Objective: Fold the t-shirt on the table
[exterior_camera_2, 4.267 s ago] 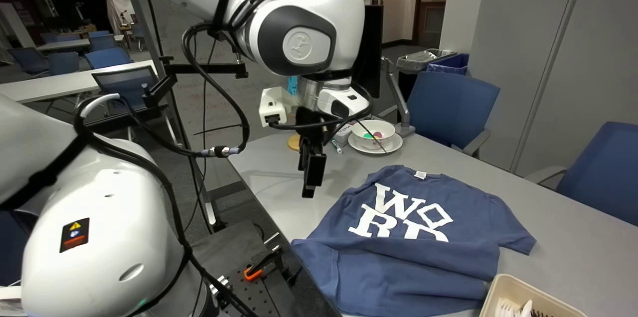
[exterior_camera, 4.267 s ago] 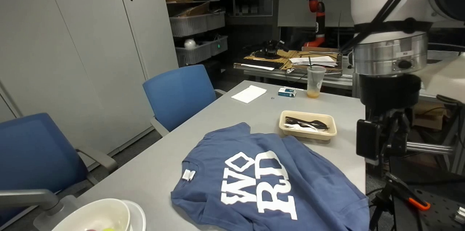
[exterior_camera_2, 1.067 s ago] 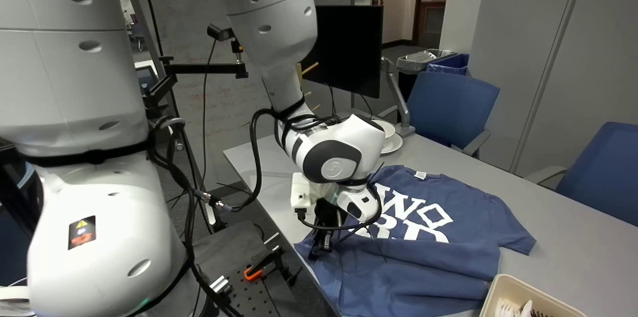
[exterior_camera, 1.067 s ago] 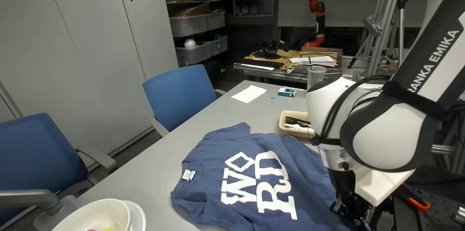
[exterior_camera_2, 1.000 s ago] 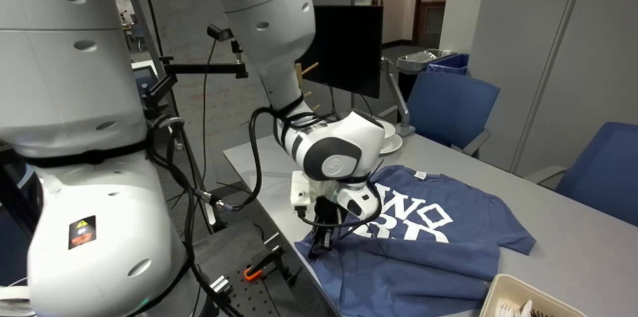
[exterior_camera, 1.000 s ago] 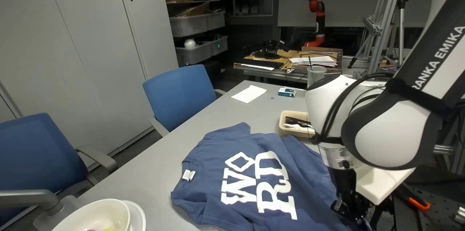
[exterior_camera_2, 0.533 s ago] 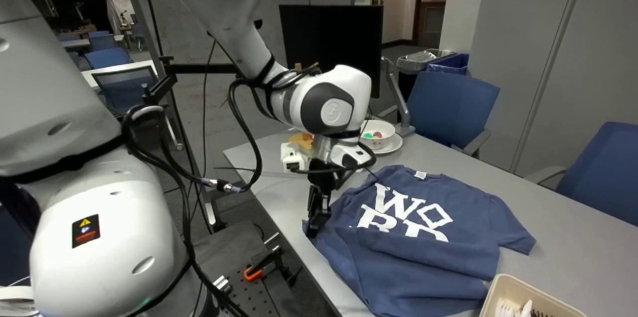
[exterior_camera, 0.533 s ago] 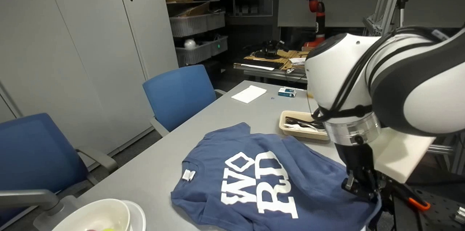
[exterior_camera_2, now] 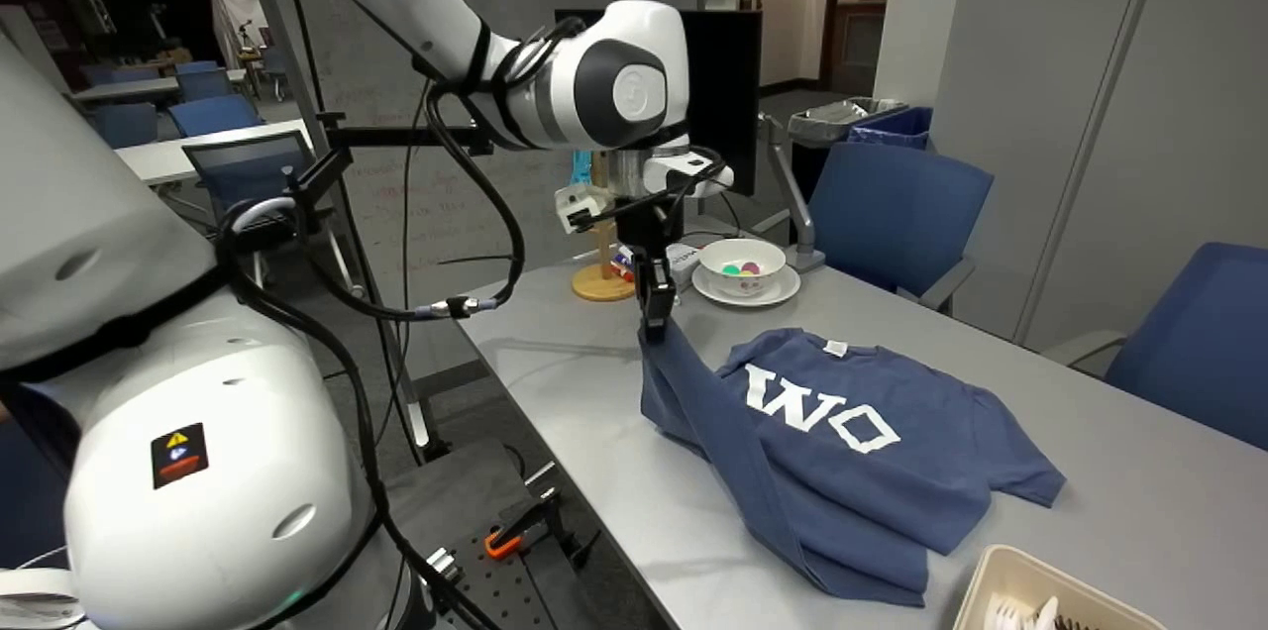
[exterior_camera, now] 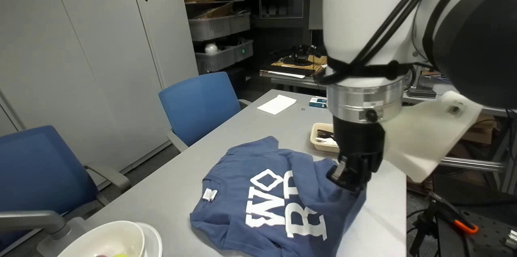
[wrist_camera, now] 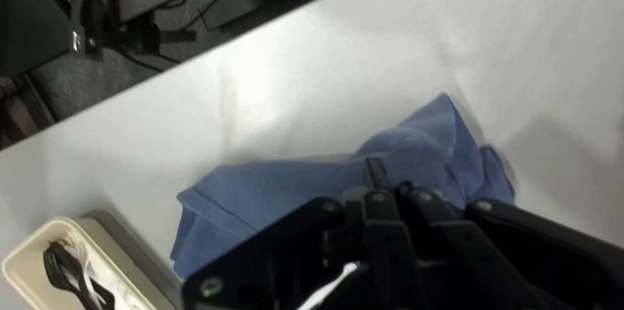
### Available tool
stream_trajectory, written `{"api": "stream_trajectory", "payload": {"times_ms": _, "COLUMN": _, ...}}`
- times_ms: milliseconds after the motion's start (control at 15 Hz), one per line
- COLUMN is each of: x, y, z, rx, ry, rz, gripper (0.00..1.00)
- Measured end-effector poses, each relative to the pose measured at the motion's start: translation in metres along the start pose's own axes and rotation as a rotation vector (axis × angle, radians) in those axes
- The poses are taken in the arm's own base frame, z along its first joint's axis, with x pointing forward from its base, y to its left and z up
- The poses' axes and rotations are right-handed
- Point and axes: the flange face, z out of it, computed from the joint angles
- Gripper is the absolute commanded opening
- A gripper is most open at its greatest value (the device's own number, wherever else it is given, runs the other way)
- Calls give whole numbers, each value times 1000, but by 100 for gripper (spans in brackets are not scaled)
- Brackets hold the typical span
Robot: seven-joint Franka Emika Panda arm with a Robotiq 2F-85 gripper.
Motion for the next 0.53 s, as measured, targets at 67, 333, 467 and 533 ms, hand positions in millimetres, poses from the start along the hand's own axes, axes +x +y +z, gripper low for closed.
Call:
{"api": "stream_trajectory", "payload": {"times_ms": 67, "x": 6, "y": -5, "z": -9, "rx": 12, "ry": 45, "rz": 3, "gripper": 1}}
{"api": "stream_trajectory", "payload": {"times_ms": 333, "x": 25, "y": -13, "z": -27, "rx": 19, "ry": 178, "rz": 28, "gripper": 3}}
{"api": "stream_trajectory", "payload": {"times_ms": 467, "x": 29, "y": -15, "z": -29, "rx": 19, "ry": 203, "rz": 47, "gripper": 3}}
{"api": "stream_trajectory", "payload": {"times_ms": 533, "x": 29, "y": -16, "z": -29, "rx": 18, "ry": 205, "rz": 50, "gripper": 3}}
